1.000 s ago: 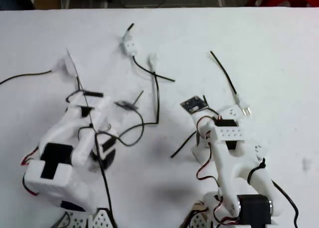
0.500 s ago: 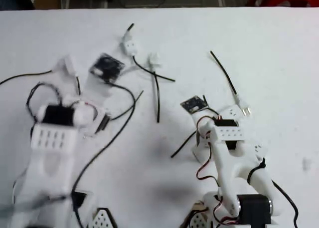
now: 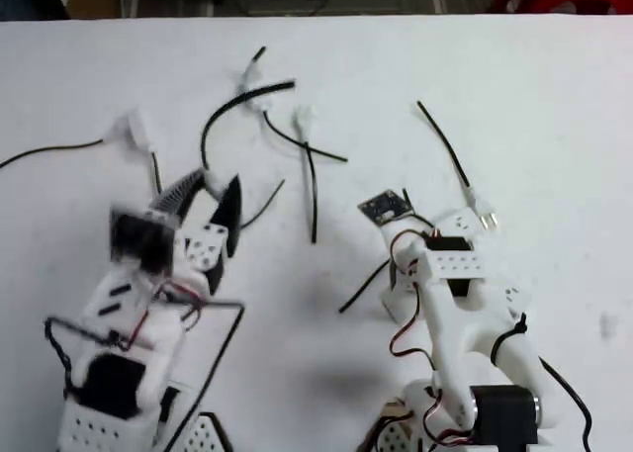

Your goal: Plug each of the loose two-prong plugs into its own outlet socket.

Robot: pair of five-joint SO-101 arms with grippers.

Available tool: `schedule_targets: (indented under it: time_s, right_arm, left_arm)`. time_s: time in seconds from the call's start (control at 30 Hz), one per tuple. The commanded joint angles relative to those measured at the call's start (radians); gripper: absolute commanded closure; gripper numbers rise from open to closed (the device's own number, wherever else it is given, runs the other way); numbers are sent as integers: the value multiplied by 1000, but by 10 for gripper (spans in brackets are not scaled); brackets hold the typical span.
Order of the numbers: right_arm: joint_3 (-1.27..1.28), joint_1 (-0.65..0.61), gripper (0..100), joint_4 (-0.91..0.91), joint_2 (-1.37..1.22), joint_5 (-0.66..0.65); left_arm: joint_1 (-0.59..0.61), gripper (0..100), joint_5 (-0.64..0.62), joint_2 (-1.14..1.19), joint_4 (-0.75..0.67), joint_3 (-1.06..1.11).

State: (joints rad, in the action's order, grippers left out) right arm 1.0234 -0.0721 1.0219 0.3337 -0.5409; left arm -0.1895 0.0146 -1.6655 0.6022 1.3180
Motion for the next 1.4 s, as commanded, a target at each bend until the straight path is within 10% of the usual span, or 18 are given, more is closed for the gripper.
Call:
schedule_targets:
  time_s: [0.0, 0.53, 0.93, 1.37]
  right_arm:
    - [2, 1, 978, 1, 12, -5]
    - [2, -7, 978, -1, 12, 3]
    - [3, -4, 978, -1, 12, 3]
    - [3, -1, 978, -1, 12, -3]
  left_arm:
    - [-13, 977, -15, -177, -190, 74]
    - [25, 976, -54, -153, -416, 244]
    - [228, 976, 17, -147, 164, 130]
    - [326, 976, 120, 328, 387, -236]
